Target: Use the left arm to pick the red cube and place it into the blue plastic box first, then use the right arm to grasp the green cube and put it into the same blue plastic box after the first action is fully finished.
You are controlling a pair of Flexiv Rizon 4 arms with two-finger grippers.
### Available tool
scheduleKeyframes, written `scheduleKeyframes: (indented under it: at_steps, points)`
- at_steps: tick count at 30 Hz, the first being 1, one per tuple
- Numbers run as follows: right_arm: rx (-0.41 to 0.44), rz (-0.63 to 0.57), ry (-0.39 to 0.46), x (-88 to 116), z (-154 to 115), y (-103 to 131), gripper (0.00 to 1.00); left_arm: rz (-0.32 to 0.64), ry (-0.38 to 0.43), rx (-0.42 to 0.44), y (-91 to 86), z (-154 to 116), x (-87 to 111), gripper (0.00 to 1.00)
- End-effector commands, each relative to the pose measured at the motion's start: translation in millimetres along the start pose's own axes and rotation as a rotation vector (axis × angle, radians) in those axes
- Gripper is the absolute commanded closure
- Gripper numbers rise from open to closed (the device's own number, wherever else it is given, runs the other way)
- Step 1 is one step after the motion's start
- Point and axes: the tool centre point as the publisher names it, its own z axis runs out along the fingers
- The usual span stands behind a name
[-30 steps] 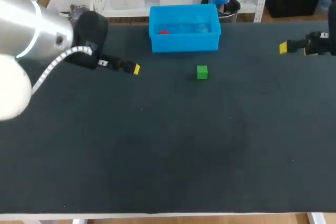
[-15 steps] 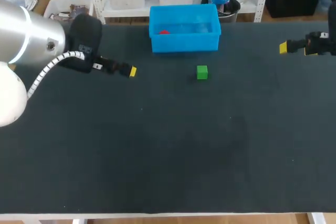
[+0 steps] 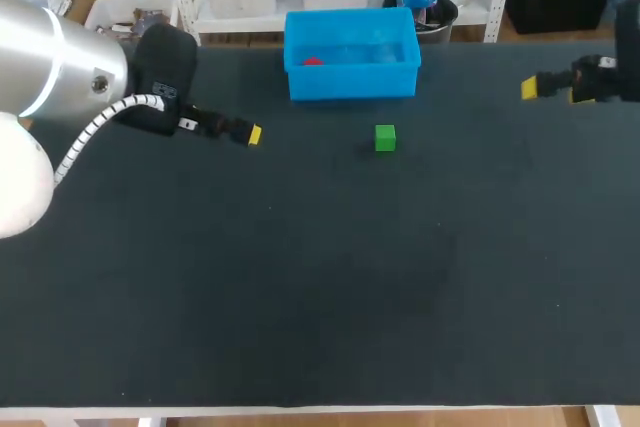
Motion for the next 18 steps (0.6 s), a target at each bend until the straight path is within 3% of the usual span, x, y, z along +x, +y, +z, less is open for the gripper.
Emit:
scheduleKeyframes:
  at_steps: [1, 8, 18]
  points:
    - [0.133, 0.008, 0.046, -7.2, 14.4, 32.6, 0.00, 0.002, -0.002, 0.009, 2.3, 0.2, 0.1, 0.00]
    - [0.255, 0.032, 0.140, -2.6, 42.7, 78.3, 0.00, 0.002, -0.002, 0.009, 2.3, 0.2, 0.1, 0.00]
    - [0.445, 0.073, 0.202, -0.5, 70.9, 114.2, 0.00, 0.002, -0.002, 0.009, 2.3, 0.2, 0.1, 0.00]
